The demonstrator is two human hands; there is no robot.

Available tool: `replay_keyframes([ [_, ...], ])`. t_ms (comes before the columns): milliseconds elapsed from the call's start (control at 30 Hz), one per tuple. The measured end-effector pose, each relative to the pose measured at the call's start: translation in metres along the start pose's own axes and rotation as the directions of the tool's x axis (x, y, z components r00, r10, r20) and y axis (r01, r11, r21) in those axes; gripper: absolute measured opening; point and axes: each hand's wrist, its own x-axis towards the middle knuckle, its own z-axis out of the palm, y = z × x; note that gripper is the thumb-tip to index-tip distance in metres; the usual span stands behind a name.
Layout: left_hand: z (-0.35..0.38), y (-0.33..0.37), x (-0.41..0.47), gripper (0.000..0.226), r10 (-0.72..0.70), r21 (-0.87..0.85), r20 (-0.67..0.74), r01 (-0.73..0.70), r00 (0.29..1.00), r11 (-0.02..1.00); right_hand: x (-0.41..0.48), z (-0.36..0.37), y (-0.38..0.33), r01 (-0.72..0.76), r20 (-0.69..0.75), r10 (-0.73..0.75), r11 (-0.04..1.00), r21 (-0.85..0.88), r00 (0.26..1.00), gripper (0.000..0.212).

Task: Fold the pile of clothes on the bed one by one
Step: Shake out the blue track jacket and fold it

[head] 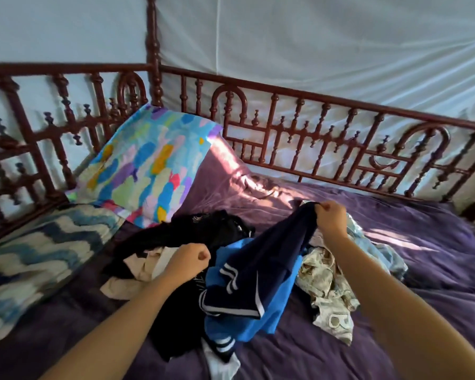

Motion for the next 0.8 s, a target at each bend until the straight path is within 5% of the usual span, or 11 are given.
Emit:
replay_keyframes([
  [167, 0.04, 0.002, -0.004, 0.01, -0.033, 0.029, 0.131, 0.03, 0.991, 0.999, 0.017, -0.077, 0.066, -0.138, -0.252, 0.138, 0.99, 0.018, 0.958, 0.017],
  [300, 0.074, 0.006, -0.015, 0.019, -0.039, 0.043, 0.216, 0.03, 0.976, 0.999, -0.015, -0.105, 0.158, -0.433, -0.318, 0.405, 0.901, -0.018, 0.857, 0.024],
  [467, 0.111, 0.006, -0.034, 0.013, -0.06, 0.062, 0.335, 0.042, 0.94, 0.997, -0.076, -0.071, 0.227, -0.51, -0.086, 0.507, 0.82, -0.258, 0.858, 0.027],
  [667, 0.132, -0.003, -0.053, 0.013, -0.146, 0.104, 0.404, 0.113, 0.903, 0.988, -0.133, 0.019, 0.226, -0.18, 0.376, 0.348, 0.892, -0.414, 0.859, 0.009],
  [800, 0.131, -0.013, -0.061, 0.016, -0.196, 0.087, 0.377, 0.176, 0.905, 0.981, -0.15, 0.07, 0.201, -0.031, 0.521, 0.248, 0.92, -0.39, 0.817, 0.015],
])
